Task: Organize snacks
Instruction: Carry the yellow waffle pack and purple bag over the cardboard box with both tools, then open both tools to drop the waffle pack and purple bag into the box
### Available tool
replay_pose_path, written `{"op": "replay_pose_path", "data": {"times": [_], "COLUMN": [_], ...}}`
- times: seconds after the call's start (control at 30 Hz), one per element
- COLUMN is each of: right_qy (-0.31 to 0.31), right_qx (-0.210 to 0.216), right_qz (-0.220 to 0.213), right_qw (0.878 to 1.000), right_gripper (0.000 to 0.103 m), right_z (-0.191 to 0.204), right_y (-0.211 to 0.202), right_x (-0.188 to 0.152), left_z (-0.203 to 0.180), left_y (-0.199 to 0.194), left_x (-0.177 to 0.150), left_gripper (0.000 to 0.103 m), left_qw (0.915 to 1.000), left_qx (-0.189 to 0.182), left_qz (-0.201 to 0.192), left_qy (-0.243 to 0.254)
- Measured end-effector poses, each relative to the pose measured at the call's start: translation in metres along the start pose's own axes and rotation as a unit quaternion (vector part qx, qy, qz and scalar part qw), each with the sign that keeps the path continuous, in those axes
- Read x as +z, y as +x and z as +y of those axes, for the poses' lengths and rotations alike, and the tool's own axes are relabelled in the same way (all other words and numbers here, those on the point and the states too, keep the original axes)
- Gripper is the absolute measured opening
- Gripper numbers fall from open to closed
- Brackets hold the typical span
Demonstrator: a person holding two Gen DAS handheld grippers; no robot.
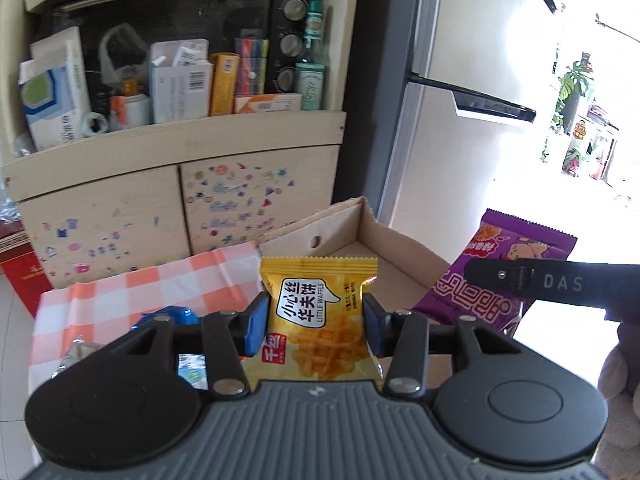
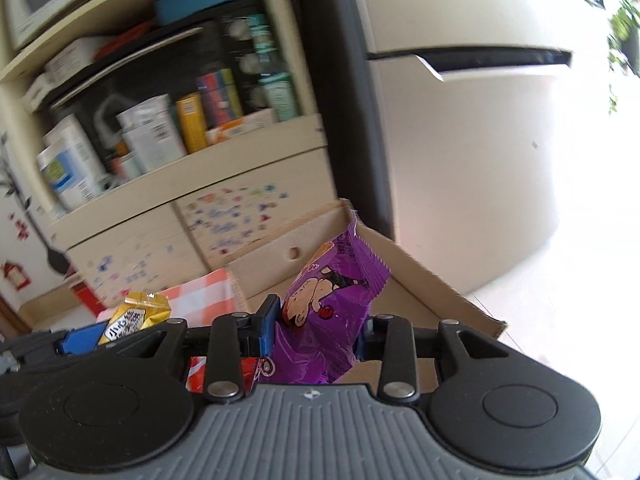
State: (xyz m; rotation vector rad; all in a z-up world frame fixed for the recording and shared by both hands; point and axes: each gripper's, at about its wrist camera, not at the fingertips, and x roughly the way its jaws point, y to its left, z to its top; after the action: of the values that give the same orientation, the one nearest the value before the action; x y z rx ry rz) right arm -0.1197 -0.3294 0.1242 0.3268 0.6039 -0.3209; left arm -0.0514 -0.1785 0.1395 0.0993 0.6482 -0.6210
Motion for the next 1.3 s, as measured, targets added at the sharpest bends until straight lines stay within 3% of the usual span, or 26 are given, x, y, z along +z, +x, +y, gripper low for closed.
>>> {"op": "replay_pose_path", "data": {"times": [0.37, 0.43, 0.47, 0.57, 0.6, 0.67, 0.87, 1.13, 1.3], "right_qy": [0.067, 0.081, 0.087, 0.084, 0.080, 0.068, 0.046, -0.027, -0.101], "right_qx": [-0.042, -0.043, -0.043, -0.037, -0.034, -0.024, 0.005, 0.044, 0.024], "right_qz": [0.045, 0.047, 0.045, 0.035, 0.031, 0.022, 0.008, 0.049, 0.095], "right_qw": [0.996, 0.995, 0.994, 0.995, 0.996, 0.997, 0.999, 0.997, 0.990], "right_gripper": [0.047, 0.066, 0.070, 0.074, 0.081, 0.090, 0.094, 0.098, 0.098], "right_z": [-0.022, -0.024, -0.025, -0.023, -0.021, -0.016, -0.005, 0.024, 0.056], "right_y": [0.034, 0.036, 0.035, 0.032, 0.030, 0.028, 0.025, 0.020, 0.016], "right_x": [0.012, 0.013, 0.014, 0.016, 0.015, 0.013, 0.007, -0.012, -0.036], "left_z": [-0.030, -0.032, -0.032, -0.033, -0.032, -0.027, -0.005, 0.031, 0.051], "left_y": [0.075, 0.085, 0.087, 0.081, 0.078, 0.070, 0.048, 0.021, 0.003], "left_x": [0.010, 0.010, 0.010, 0.007, 0.006, 0.004, -0.010, -0.036, -0.058], "left_gripper": [0.048, 0.056, 0.061, 0.080, 0.082, 0.082, 0.088, 0.090, 0.091], "left_qw": [0.9986, 0.9977, 0.9976, 0.9980, 0.9981, 0.9979, 0.9963, 0.9916, 0.9880], "left_qx": [-0.010, -0.005, -0.005, -0.003, -0.001, -0.003, 0.030, 0.067, 0.080], "left_qz": [0.052, 0.066, 0.069, 0.063, 0.062, 0.064, 0.079, 0.107, 0.126], "left_qy": [-0.006, -0.011, -0.012, -0.005, -0.004, -0.008, -0.014, -0.027, -0.039]}}
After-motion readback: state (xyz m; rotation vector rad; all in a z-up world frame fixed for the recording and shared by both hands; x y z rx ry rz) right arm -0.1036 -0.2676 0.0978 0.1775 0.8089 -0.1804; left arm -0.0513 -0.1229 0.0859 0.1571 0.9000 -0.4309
